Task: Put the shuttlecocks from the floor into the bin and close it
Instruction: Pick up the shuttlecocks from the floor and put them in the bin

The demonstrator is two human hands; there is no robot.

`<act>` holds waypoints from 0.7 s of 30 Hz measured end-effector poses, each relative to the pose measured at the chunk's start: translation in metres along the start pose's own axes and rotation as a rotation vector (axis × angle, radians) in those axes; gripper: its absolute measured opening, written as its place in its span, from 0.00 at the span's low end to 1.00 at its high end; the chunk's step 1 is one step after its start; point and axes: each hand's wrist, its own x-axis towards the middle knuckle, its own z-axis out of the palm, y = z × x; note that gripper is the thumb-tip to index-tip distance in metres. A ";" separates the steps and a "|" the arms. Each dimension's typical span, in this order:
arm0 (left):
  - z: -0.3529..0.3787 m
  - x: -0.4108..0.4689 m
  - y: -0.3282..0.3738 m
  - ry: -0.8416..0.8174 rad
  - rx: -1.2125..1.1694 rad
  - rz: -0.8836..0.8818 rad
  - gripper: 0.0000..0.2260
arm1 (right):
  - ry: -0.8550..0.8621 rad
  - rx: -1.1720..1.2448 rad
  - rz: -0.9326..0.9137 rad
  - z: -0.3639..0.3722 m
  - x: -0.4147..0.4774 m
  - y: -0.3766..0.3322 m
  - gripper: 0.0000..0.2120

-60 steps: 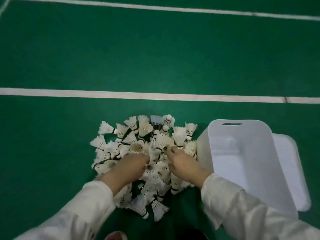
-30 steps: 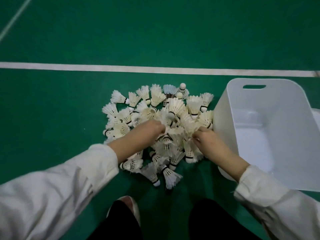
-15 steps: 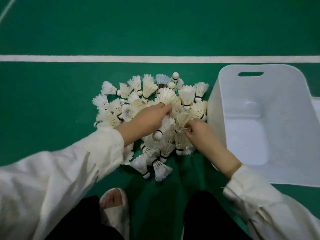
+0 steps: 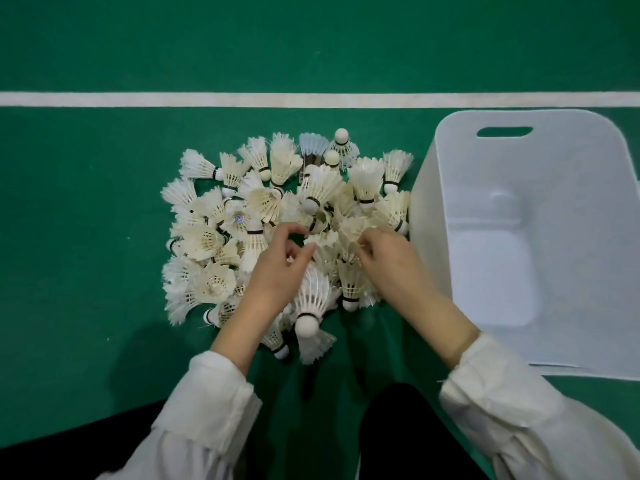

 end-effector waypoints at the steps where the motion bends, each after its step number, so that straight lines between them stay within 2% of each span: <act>1: 0.002 0.001 -0.001 -0.041 0.077 -0.014 0.11 | 0.025 0.020 0.000 -0.003 -0.001 -0.001 0.10; 4: 0.010 0.008 -0.003 -0.076 0.285 -0.045 0.14 | 0.087 0.093 -0.009 -0.013 -0.003 -0.005 0.10; 8: 0.014 0.017 0.000 -0.046 0.503 -0.044 0.10 | 0.180 0.257 0.012 -0.036 -0.008 -0.013 0.08; 14: 0.003 0.008 0.025 -0.040 0.472 -0.028 0.07 | 0.413 0.419 0.046 -0.102 -0.021 -0.005 0.04; 17: -0.004 -0.008 0.042 -0.007 0.377 0.003 0.05 | 0.533 0.330 0.135 -0.145 -0.025 0.030 0.06; 19: -0.008 -0.019 0.053 0.017 0.366 0.051 0.04 | 0.496 0.206 0.238 -0.155 -0.015 0.063 0.09; 21: -0.009 -0.030 0.063 0.036 0.328 0.094 0.05 | 0.338 0.128 0.319 -0.143 0.003 0.091 0.09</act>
